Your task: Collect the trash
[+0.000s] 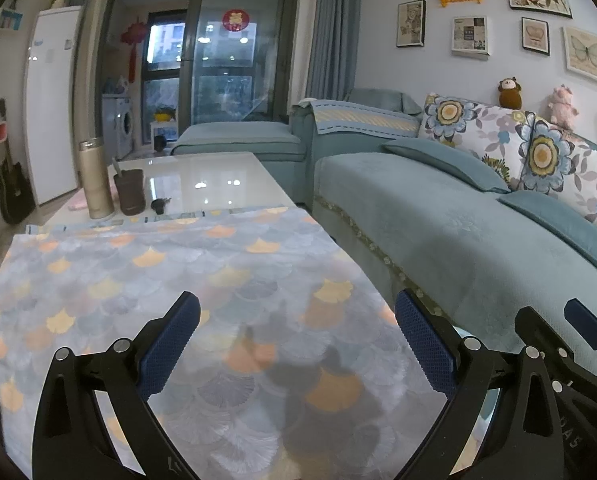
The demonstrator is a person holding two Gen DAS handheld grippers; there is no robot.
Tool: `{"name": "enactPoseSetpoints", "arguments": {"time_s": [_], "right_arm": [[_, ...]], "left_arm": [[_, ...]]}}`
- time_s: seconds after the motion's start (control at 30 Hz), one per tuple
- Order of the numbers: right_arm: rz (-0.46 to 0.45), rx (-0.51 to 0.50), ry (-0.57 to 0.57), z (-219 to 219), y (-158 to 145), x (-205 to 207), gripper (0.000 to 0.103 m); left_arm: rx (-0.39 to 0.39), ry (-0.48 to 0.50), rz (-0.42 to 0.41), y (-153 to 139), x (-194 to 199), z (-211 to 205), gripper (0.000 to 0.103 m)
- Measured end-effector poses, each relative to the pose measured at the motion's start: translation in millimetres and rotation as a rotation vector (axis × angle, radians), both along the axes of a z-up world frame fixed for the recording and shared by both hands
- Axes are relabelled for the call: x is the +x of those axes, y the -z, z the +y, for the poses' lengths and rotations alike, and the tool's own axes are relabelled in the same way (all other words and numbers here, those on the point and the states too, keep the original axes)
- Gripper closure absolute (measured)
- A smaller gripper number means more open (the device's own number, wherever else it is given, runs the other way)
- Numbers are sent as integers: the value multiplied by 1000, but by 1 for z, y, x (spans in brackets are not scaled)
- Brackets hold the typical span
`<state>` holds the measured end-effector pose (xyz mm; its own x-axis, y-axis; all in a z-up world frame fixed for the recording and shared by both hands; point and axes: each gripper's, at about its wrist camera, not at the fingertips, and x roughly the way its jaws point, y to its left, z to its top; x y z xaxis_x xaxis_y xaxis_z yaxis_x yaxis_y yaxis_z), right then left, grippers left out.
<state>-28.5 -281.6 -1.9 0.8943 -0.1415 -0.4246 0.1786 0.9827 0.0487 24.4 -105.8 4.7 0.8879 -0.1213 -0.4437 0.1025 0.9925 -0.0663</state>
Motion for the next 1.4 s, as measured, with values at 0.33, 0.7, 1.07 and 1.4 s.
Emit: {"name": "enactPoseSetpoints", "arguments": {"time_s": [0.33,0.7,1.07,1.4], "right_arm": [[2,3,0,1,2,0,31],[-4,-4,1,1,3,0,31],[0,-4,-2,1,5,1,31],[1,-4,-2,1,5,1,31]], "left_arm": [[-8,-5,3,-1,0,1,8],[-11,-4,3,-1,0,2,8],[-9,-6,3,0,0,2,8],[9,-37,-2,-3,-5,-1,8]]}}
